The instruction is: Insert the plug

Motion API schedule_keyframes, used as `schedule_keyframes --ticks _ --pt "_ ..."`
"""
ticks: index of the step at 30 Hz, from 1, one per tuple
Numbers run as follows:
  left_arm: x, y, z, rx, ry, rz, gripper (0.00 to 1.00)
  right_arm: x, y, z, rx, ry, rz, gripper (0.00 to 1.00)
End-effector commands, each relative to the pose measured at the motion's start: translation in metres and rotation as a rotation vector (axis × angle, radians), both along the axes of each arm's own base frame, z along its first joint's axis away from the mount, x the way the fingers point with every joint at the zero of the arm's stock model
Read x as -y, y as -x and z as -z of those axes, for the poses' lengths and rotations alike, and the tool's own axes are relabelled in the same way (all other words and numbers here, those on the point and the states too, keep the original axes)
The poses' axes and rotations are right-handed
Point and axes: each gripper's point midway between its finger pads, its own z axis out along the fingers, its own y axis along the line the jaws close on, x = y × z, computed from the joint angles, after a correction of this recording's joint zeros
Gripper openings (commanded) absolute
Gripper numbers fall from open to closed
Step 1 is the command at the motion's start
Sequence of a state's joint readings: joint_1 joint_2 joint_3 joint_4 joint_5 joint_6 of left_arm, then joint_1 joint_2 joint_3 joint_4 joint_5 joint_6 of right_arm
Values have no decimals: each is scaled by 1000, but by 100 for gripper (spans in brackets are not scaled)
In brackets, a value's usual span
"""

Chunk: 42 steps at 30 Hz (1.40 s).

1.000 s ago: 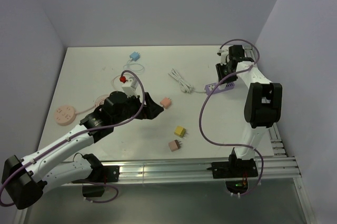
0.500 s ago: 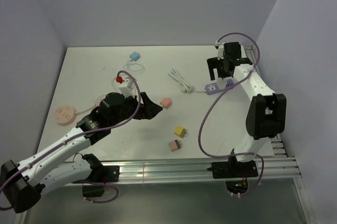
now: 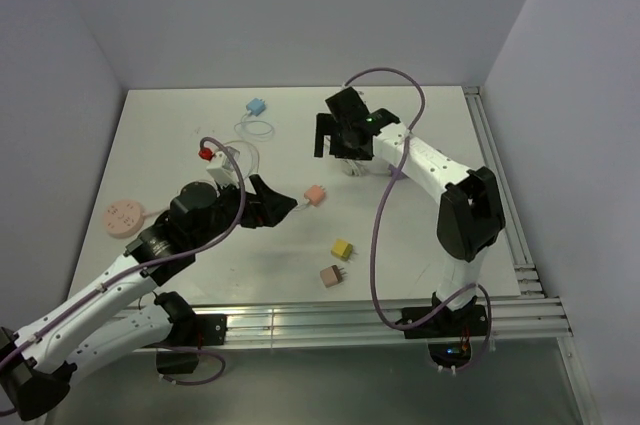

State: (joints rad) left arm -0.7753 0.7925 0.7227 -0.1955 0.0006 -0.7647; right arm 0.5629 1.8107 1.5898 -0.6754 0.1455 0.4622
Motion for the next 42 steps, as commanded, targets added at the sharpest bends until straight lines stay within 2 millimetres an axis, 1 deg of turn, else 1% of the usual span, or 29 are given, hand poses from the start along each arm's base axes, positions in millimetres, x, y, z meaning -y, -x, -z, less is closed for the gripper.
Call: schedule_keyframes --ticks 1,2,3,4,5,6,7,8,10,13,16,17,19,22,23,24,25,29,30,37,38,41,42 --pt "-11 -1 -14 21 29 -48 95 -11 3 8 -72 -153 219 100" --pt "-14 -1 -14 24 28 -65 95 -12 5 14 -101 -144 293 100" --pt "-17 0 -18 35 37 -70 95 -21 12 18 -116 -122 310 100" --pt "-18 1 -18 35 42 -74 95 -22 14 21 -137 -106 351 100" --pt "-20 1 -19 39 47 -81 95 -26 18 32 -193 -96 428 98" --pt "-21 2 -23 49 59 -82 95 -36 23 37 -226 -90 429 98" --pt "-21 4 -23 51 66 -79 95 -41 26 41 -253 -84 443 98" --pt "-22 3 -25 55 70 -84 95 -39 28 52 -285 -59 531 98" --pt "-22 4 -29 59 77 -80 95 -41 32 63 -318 -70 608 98" --pt "-24 5 -29 58 69 -82 94 -44 38 75 -336 -142 691 96" --pt "-27 7 -28 58 63 -84 95 -31 45 85 -329 -144 796 95" --pt "-27 8 -29 61 66 -84 94 -30 45 84 -321 -154 811 94" --pt "-28 8 -27 62 65 -87 95 -29 46 88 -318 -165 830 92" --pt "-28 8 -26 63 64 -83 95 -39 41 97 -338 -185 809 89" --pt "-27 8 -26 64 65 -83 95 -40 40 99 -344 -172 807 89" --pt "-27 8 -26 63 63 -80 94 -44 36 96 -337 -177 791 89" --pt "-27 8 -26 64 62 -80 94 -46 36 102 -345 -163 786 89" --pt "-27 7 -23 61 57 -79 95 -56 34 108 -356 -192 775 87" --pt "-27 8 -23 60 56 -79 95 -57 34 110 -358 -197 775 85" --pt "-29 8 -22 62 56 -87 95 -64 39 124 -383 -181 757 80" --pt "-29 9 -22 63 57 -85 95 -64 39 125 -380 -178 758 79" --pt "-30 9 -20 57 54 -88 95 -68 41 128 -388 -176 746 69" --pt "-30 9 -20 58 56 -86 95 -70 38 128 -383 -178 739 60"
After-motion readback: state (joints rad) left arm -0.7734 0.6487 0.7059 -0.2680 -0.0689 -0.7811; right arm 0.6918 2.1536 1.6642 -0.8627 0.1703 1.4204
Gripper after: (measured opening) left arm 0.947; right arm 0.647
